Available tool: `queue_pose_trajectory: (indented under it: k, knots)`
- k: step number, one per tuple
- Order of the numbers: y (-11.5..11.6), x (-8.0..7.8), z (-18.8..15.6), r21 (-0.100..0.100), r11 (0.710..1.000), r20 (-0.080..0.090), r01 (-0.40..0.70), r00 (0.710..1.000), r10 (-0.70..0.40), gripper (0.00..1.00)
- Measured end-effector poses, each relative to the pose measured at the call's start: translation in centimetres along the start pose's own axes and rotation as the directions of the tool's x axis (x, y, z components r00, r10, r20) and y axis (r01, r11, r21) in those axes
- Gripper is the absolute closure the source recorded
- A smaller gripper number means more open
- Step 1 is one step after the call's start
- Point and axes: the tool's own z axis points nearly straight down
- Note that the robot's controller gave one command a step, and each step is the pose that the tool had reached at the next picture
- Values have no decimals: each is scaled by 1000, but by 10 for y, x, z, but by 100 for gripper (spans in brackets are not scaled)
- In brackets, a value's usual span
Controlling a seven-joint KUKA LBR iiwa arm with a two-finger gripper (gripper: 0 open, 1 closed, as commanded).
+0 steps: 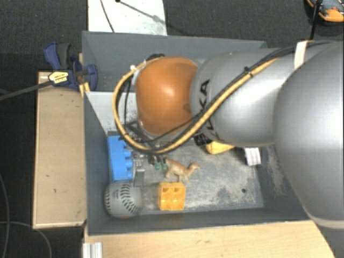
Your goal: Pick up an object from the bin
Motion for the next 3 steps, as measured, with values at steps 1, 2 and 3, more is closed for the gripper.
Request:
queue_pose_trajectory:
  k: [1,2,3]
  knots:
    - [-1,-2,-5,-2,1000,7,-6,1000,6,0]
    - [-15,-4,21,-2,1000,9,23,1000,-23,0]
    - [-38,11,45,0,992,7,128,992,-128,0]
